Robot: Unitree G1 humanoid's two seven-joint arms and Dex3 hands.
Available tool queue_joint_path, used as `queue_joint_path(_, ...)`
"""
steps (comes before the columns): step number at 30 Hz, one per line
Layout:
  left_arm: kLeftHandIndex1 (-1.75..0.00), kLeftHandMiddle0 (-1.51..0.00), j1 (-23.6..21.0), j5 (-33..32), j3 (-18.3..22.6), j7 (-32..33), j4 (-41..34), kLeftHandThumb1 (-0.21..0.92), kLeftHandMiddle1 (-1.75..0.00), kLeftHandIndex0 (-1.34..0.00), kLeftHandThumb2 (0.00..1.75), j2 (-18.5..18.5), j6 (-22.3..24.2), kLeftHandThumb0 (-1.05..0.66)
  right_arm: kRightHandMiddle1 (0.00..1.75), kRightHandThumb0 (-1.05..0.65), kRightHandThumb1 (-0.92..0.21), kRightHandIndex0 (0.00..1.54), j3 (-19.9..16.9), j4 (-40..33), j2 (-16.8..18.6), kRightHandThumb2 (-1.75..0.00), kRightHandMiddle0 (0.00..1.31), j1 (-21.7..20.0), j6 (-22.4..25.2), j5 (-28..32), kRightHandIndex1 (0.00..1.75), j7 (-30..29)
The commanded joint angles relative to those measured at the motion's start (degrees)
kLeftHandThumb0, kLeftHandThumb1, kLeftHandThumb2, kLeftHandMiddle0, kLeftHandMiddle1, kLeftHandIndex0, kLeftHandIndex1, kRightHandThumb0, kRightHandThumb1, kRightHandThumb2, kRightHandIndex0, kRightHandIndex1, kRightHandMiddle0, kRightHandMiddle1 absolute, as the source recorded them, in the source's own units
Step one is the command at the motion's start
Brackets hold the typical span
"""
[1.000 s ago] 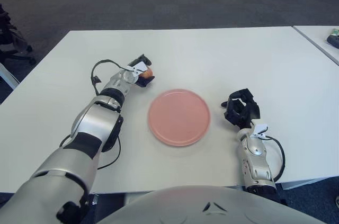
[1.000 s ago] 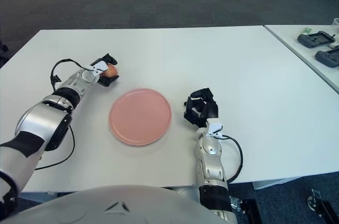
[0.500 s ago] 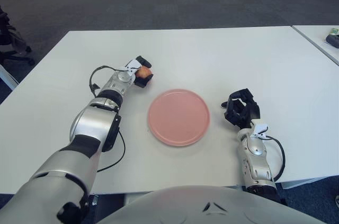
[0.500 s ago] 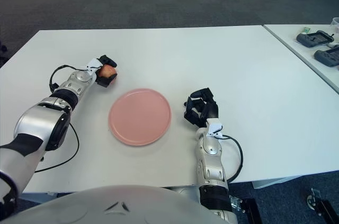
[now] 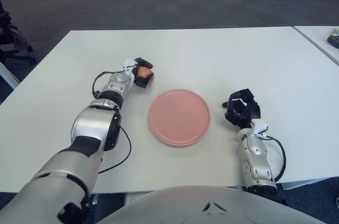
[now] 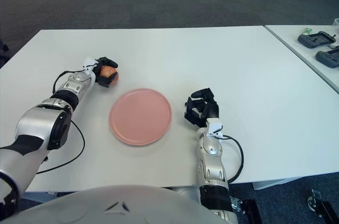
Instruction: Put the apple into the plate.
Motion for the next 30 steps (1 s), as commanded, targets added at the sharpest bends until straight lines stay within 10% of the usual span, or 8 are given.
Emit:
queue_joint_path(1, -1.75, -1.33, 1.9, 1.2, -0.8, 0.2, 1.2, 0.13, -1.75, -0.76, 1.55, -0.6, 2.2, -0.55, 1.75, -0.42, -0.51, 0.66, -0.2, 0.0, -0.2, -1.09, 0.45, -0.4, -0.1, 0.1, 1.31, -0.1)
queue_joint_path(30, -1.75, -1.36, -1.5, -1.4, 1.5, 0.5, -0.9, 0.11, -1.75, -0.78, 1.57, -1.5, -2.4, -0.56, 1.75, -0.41, -0.54, 0.66, -0.6, 0.2, 0.2, -1.05, 0.44, -0.5, 0.3, 0.6, 1.31, 0.3)
